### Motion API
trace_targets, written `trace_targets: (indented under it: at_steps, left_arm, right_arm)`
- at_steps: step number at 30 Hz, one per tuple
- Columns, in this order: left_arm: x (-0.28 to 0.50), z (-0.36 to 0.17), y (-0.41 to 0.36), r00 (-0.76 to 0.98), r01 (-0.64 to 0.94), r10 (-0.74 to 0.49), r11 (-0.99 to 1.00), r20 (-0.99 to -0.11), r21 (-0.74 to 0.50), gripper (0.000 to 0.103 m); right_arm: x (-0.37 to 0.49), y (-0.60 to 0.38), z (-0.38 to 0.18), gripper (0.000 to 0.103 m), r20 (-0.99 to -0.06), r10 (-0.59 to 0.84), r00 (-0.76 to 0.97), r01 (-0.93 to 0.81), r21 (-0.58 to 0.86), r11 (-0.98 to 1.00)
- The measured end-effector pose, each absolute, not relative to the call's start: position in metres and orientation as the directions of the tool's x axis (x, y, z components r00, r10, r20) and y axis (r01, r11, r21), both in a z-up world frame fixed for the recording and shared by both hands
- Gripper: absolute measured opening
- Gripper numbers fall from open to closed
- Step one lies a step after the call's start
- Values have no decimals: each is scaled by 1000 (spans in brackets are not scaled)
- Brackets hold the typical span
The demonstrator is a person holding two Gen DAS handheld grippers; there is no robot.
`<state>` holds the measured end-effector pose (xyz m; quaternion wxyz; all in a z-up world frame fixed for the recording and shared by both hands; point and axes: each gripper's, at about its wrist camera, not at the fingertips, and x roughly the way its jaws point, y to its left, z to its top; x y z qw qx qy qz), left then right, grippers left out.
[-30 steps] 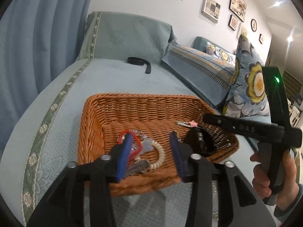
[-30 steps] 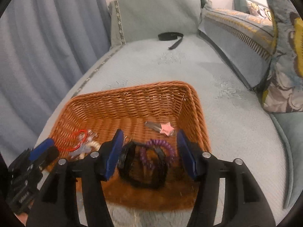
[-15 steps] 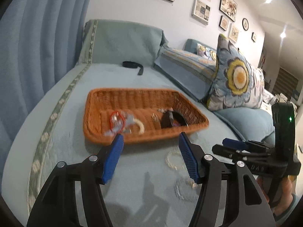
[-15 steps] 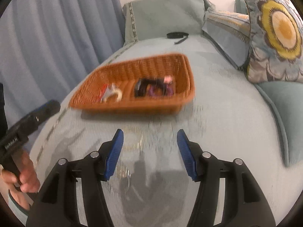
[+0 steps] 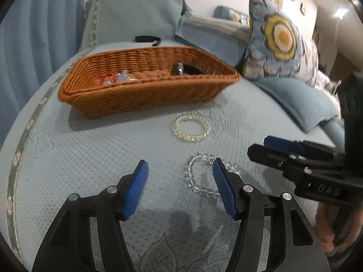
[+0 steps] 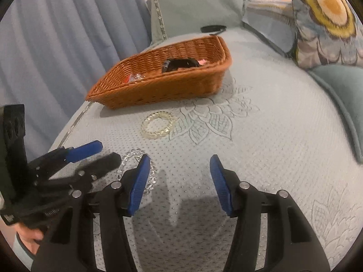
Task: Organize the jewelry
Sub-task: 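Move the left tool to the clear bead bracelet while the right tool approaches the cream bead bracelet, then grasp the clear bead bracelet with the left tool while the right tool grasps the cream bead bracelet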
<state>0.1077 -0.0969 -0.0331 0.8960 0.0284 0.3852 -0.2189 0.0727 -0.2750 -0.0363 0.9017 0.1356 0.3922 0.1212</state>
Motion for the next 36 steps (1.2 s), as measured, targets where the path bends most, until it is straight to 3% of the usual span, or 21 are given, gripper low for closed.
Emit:
trace_targets:
  at_steps: [3,5,9,12,14,20,28,30,31,36]
  left_arm:
    - [109,-42,-107,577,423,-335,903,-745,-78,33]
    - [107,-46,-111,581,420,-302,906,-756,-39,31]
    - [102,-46,-107,579,430,-283,903,-765,-9,15]
    - [97,-45,-91,567,430,-291,903,-770,-24,11]
    - [95,-44,-75,564,420,-299,906,-770,-44,11]
    - [88,-44,-50,564,414,-355,903,-745,-117,11]
    - [89,-44,-49,549,425,-393,891,-737,-159,17]
    - [87,-44,-53,554,429,-384,892,-739,-142,19]
    - [85,-44,-56,560,433,-372,893,-740,-121,20]
    - [83,-44,-64,573,440,-346,895,-743,-77,23]
  right_arm:
    - [72,-272,-35,51,-672,325,665,-122,331,936]
    - [71,-269,-34,51,-673,321,666,-131,318,939]
    - [71,-266,-33,51,-675,315,667,-136,305,943]
    - [77,-264,-34,51,-685,305,661,-129,296,946]
    - [84,-261,-34,51,-694,297,656,-125,288,949]
    - [121,-253,-34,35,-716,283,638,-106,282,953]
    - [169,-227,-41,33,-772,209,600,-83,201,976]
    - [168,-219,-43,15,-783,172,597,-91,147,985]
    - [166,-214,-42,11,-784,169,597,-113,126,986]
    - [143,-207,-43,10,-789,125,602,-141,49,989]
